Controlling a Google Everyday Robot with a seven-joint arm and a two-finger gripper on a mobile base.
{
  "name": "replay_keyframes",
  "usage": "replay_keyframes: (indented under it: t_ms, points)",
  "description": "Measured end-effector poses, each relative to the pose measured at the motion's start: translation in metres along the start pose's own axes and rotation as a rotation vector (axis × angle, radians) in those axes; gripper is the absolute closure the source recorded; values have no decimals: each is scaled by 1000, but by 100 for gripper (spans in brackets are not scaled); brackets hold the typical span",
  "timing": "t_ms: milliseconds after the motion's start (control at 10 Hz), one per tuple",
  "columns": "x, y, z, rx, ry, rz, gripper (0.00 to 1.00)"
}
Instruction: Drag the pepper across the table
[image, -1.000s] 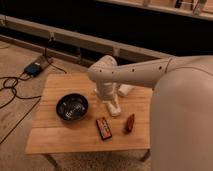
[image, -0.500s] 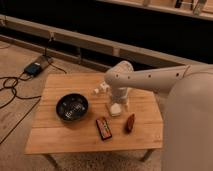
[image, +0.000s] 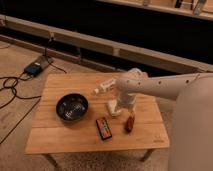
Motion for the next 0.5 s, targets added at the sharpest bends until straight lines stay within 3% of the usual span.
replay_keyframes:
  t_ms: [500]
  points:
    - [-10,-26,27,-35,25,25,35]
